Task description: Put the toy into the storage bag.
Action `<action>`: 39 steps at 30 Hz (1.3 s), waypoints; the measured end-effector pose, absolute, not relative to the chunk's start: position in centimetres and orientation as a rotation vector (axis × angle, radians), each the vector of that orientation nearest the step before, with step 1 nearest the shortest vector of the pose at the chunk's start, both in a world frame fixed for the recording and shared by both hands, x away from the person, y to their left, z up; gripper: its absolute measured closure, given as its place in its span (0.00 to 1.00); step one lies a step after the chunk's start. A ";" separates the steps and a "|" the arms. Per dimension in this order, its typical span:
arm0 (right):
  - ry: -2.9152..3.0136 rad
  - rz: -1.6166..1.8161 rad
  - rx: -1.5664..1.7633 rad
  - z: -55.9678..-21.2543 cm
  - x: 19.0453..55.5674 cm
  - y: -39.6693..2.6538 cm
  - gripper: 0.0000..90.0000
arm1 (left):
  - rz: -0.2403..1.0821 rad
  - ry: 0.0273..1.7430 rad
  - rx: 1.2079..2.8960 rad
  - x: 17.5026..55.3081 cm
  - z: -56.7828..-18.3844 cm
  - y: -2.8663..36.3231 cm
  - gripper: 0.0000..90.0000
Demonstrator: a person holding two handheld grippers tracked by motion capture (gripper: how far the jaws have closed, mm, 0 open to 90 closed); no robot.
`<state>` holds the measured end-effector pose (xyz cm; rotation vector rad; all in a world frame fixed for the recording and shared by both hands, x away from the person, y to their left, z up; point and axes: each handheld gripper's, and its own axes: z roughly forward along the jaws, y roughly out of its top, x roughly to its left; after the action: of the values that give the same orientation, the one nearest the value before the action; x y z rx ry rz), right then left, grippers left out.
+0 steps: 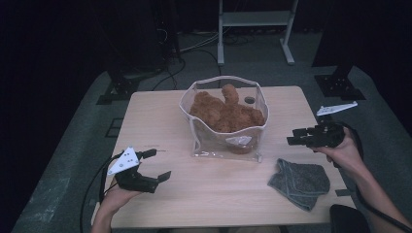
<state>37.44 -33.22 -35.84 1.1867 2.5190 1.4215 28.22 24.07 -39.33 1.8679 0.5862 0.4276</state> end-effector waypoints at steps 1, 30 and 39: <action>2.520 1.420 1.190 -36.0 37.3 -33.3 0.43 | 0.425 0.588 1.868 28.2 -39.3 24.1 0.07; 2.493 1.492 1.277 -40.2 34.4 -35.3 0.41 | 0.429 0.606 1.874 28.4 -39.6 24.0 0.07; 2.482 1.511 1.298 -41.0 33.7 -35.7 0.40 | 0.430 0.606 1.869 28.4 -39.5 24.1 0.07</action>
<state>33.74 -35.66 -41.04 1.2978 2.4821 1.5115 28.36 24.06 -39.53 1.8692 0.6062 0.4300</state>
